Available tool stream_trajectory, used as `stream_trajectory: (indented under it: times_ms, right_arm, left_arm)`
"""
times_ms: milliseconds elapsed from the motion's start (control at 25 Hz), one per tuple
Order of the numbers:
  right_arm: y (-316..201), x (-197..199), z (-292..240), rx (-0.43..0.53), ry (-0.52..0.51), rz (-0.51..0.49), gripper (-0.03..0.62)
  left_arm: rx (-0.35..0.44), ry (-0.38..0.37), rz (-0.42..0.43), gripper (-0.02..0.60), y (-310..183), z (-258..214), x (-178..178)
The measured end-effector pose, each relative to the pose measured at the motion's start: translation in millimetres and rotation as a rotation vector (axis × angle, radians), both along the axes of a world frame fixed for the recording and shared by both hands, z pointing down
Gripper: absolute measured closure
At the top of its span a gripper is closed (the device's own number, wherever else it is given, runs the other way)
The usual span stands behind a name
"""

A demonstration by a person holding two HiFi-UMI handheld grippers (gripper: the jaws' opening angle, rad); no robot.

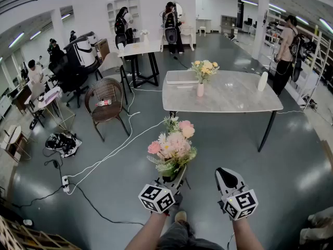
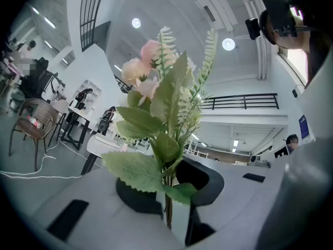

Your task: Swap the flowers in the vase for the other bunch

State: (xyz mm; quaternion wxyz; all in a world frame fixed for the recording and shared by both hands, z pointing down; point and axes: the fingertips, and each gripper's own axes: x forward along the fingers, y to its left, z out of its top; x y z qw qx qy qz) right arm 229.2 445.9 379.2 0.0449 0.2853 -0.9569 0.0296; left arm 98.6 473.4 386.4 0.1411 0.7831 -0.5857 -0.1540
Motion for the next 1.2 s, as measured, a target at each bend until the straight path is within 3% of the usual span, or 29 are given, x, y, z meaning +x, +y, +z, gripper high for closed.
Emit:
stream_trajectory:
  times_ms: [200, 600, 1200]
  right_arm:
    - [-11, -6, -8, 0.045, -0.001, 0.01, 0.559]
    - [-28, -22, 9, 0.046, -0.004, 0.007, 0.559]
    - [-176, -116, 6, -0.016, -0.007, 0.015, 0.557]
  left_arm:
    - [0.009, -0.028, -0.008, 0.492, -9, -5, -7]
    - [0.013, -0.039, -0.007, 0.492, -30, 12, -20]
    - [-0.018, 0.004, 0.034, 0.492, -184, 8, -103]
